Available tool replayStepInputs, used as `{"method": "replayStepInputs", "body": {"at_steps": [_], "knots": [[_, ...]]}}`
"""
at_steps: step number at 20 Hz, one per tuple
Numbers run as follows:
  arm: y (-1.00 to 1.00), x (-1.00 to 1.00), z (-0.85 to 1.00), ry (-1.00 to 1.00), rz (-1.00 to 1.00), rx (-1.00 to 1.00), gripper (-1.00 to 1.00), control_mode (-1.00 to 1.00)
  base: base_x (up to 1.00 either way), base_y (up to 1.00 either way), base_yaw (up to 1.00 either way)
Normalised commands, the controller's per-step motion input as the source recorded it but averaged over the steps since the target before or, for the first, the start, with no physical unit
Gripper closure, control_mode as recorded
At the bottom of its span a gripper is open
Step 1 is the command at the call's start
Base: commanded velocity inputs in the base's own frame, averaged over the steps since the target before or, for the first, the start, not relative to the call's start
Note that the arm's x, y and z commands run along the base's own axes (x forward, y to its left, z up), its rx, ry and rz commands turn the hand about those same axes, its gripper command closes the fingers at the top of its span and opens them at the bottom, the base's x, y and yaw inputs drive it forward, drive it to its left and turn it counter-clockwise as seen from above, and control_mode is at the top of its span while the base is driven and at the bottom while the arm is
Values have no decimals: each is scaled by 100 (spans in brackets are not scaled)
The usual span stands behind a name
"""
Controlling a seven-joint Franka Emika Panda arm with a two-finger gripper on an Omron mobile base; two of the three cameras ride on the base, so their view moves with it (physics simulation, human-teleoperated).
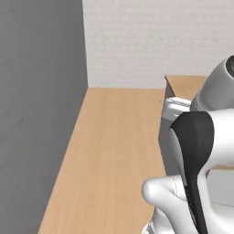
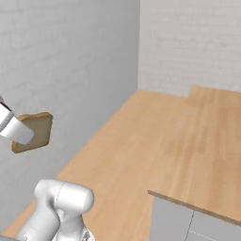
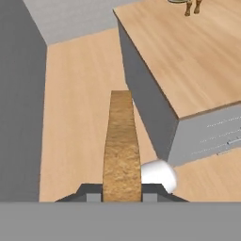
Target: Start the toaster. Once the lever pops up, take the bread to the plate on the dining counter.
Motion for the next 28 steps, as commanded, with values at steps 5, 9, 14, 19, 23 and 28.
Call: {"method": "replayStepInputs", "body": {"at_steps": [5,9,14,19,23,28], "knots": [[0,0,0,0,0,0,100,100,100,2,-43],[0,0,0,0,0,0,100,100,93,16,-35],[0,0,0,0,0,0,100,100,89,40,-25],[0,0,0,0,0,0,100,100,99,64,-25],[0,0,0,0,0,0,100,100,94,48,-24],[0,0,0,0,0,0,100,100,86,35,-21]]}}
